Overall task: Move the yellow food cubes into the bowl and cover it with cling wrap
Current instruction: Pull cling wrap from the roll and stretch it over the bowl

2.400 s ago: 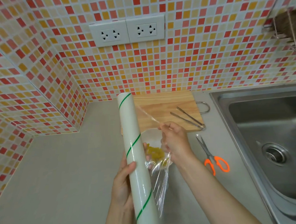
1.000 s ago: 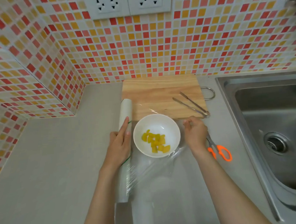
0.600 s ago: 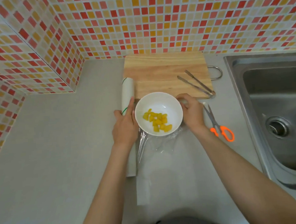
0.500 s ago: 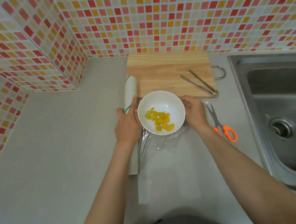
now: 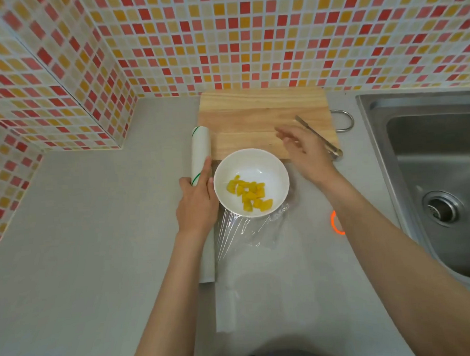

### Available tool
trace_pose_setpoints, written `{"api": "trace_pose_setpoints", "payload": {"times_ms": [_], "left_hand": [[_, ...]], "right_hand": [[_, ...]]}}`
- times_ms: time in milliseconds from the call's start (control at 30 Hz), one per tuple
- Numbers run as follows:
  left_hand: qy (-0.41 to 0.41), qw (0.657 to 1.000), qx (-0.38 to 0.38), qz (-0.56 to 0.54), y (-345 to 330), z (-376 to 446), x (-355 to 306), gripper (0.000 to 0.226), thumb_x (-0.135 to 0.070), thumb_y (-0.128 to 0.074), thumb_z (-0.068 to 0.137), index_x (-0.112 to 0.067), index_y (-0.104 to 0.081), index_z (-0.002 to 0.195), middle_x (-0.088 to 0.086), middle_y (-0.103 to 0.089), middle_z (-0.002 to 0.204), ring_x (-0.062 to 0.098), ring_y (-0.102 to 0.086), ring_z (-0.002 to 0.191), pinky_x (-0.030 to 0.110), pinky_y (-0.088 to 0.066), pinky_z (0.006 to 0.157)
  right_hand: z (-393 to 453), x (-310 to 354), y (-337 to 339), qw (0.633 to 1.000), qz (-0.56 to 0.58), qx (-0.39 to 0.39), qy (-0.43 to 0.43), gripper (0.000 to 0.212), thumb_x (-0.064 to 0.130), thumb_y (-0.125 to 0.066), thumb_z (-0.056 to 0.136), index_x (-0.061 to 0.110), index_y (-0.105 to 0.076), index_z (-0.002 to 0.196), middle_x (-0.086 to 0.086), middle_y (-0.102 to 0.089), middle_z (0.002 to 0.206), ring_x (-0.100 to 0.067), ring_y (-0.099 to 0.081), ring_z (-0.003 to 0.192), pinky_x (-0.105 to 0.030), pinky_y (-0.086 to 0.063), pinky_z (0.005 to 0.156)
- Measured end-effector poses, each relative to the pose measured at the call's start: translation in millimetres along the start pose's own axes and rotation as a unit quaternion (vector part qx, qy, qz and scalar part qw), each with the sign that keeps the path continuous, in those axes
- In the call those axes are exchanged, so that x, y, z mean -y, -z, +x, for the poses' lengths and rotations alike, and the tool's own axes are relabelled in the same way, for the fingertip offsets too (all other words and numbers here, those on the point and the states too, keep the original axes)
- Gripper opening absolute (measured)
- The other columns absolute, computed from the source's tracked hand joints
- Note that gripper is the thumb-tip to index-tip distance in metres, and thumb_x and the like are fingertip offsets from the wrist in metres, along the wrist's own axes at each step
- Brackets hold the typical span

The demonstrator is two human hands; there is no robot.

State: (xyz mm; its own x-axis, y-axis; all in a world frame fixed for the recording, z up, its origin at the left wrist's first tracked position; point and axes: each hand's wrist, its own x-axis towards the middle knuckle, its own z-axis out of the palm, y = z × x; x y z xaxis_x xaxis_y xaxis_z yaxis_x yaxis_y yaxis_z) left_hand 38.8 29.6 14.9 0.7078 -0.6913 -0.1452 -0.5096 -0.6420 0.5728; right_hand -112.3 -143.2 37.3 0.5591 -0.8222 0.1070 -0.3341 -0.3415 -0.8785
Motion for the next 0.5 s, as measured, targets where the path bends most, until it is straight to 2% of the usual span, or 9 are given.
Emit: {"api": "trace_pose_setpoints", "payload": {"times_ms": [33, 133, 167, 267, 400, 500], "left_hand": [[-0.001, 1.0, 0.0, 0.008, 1, 0, 0, 0.045, -0.042, -0.022, 0.098, -0.051, -0.02, 0.143, 0.01, -0.035, 0.123, 0.028, -0.044, 0.076, 0.037, -0.038, 0.075], [0.004, 0.999, -0.003, 0.035, 3, 3, 1, 0.045, -0.043, -0.021, 0.098, -0.051, -0.02, 0.142, 0.011, -0.036, 0.123, 0.029, -0.043, 0.074, 0.036, -0.037, 0.074], [0.006, 0.999, -0.004, 0.04, 4, 3, 1, 0.045, -0.043, -0.021, 0.098, -0.052, -0.02, 0.142, 0.011, -0.036, 0.123, 0.03, -0.044, 0.073, 0.036, -0.036, 0.073], [0.01, 0.999, -0.005, 0.051, 4, 4, 1, 0.046, -0.042, -0.021, 0.098, -0.051, -0.021, 0.142, 0.012, -0.036, 0.121, 0.031, -0.043, 0.07, 0.036, -0.035, 0.071], [0.015, 0.999, -0.011, 0.045, 2, 2, -1, 0.045, -0.042, -0.022, 0.098, -0.051, -0.021, 0.142, 0.012, -0.036, 0.119, 0.031, -0.043, 0.069, 0.036, -0.036, 0.07], [0.017, 0.999, -0.015, 0.031, 2, -1, -1, 0.045, -0.042, -0.023, 0.098, -0.05, -0.022, 0.142, 0.01, -0.036, 0.118, 0.031, -0.044, 0.069, 0.036, -0.037, 0.071]], "right_hand": [[2, 9, -6, 0.998, 0.056, 0.034, -0.006, 0.033, 0.006, -0.04, 0.094, 0.005, -0.054, 0.124, -0.006, -0.06, 0.115, -0.012, -0.056, 0.107, -0.009, -0.04, 0.091], [2, 18, -28, 0.979, 0.151, 0.109, -0.077, 0.038, 0.024, -0.032, 0.099, 0.008, -0.053, 0.126, -0.009, -0.063, 0.117, -0.018, -0.055, 0.116, -0.033, -0.037, 0.108], [1, 17, -32, 0.975, 0.167, 0.114, -0.094, 0.042, 0.032, -0.029, 0.099, 0.01, -0.054, 0.124, -0.007, -0.065, 0.113, -0.018, -0.056, 0.116, -0.036, -0.037, 0.108], [2, 12, -37, 0.956, 0.241, 0.109, -0.129, 0.053, 0.045, -0.02, 0.097, 0.014, -0.052, 0.126, 0.0, -0.067, 0.104, -0.017, -0.059, 0.11, -0.036, -0.04, 0.103], [2, 5, -41, 0.925, 0.315, 0.11, -0.182, 0.065, 0.055, -0.01, 0.093, 0.018, -0.047, 0.13, -0.002, -0.064, 0.111, -0.025, -0.056, 0.116, -0.041, -0.041, 0.102], [-4, 0, -43, 0.908, 0.343, 0.12, -0.207, 0.071, 0.063, -0.006, 0.089, 0.023, -0.045, 0.132, -0.002, -0.059, 0.12, -0.024, -0.056, 0.115, -0.042, -0.043, 0.1]]}}
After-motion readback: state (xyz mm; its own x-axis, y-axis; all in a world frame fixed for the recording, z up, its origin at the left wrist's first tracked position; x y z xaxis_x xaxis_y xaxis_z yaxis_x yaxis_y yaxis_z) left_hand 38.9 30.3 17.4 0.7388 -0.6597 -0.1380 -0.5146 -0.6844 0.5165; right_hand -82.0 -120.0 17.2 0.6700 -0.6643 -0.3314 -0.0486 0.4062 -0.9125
